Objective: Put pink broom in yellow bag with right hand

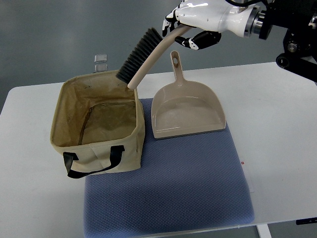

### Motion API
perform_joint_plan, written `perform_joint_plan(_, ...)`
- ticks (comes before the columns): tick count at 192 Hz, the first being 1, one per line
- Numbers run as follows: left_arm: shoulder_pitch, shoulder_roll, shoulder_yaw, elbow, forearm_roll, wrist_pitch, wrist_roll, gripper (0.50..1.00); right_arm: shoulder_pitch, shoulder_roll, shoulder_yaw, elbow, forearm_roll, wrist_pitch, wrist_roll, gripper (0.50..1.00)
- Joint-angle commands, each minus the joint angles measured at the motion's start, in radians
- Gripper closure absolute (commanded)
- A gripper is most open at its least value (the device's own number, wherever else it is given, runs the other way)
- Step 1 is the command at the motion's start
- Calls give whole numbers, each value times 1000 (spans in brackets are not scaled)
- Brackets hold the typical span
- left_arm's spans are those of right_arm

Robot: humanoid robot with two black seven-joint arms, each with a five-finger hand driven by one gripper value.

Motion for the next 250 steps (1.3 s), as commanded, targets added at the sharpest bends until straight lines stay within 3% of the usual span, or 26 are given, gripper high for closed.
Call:
perform_joint_plan(1, 0, 0, 0, 0, 0, 0, 0, 500, -9, 48, 4, 0, 5, -4, 2, 1000)
perform_joint_plan(29, 0, 0, 0, 0, 0, 0, 0, 500, -27, 76, 5, 1, 7, -13, 15, 1000)
perform_joint_plan(31, 0, 0, 0, 0, 0, 0, 0, 500, -32, 76, 5, 3, 7, -15, 15, 985)
perform_joint_plan(32, 0, 0, 0, 1, 0, 0, 0, 500, -36, 76, 5, 3, 8, -15, 17, 941)
perform_joint_plan(33, 0, 0, 0, 1, 0, 0, 0, 500, -36, 76, 5, 3, 8, -15, 17, 940)
perform_joint_plan(36, 0, 0, 0, 1, 0, 0, 1, 500, -42, 77, 7, 6, 10, -16, 17, 877)
perform_joint_plan(48, 0, 0, 0, 0, 0, 0, 0, 500, -59, 85, 18, 11, 19, -23, 25, 795)
perform_joint_plan(53, 0, 0, 0, 0, 0, 0, 0, 500, -67, 84, 30, 14, 30, -24, 35, 738)
perform_joint_plan(79, 0, 0, 0, 0, 0, 0, 0, 500, -105, 67, 47, 20, 59, -24, 57, 638)
perform_joint_plan(105, 0, 0, 0, 0, 0, 0, 0, 500, -143, 24, 82, 34, 86, -26, 58, 609)
perform_joint_plan(155, 0, 0, 0, 0, 0, 0, 1, 500, -206, -57, 186, 40, 252, -12, 45, 607)
perform_joint_plan(185, 0, 0, 0, 0, 0, 0, 0, 500, -318, -123, 364, 40, 433, 123, 35, 609)
perform_joint_plan(206, 0, 0, 0, 0, 0, 0, 0, 500, -436, -134, 551, 40, 547, 212, -34, 609)
perform_joint_plan(250, 0, 0, 0, 0, 0, 0, 0, 500, -670, -42, 915, 38, 613, 258, -182, 609)
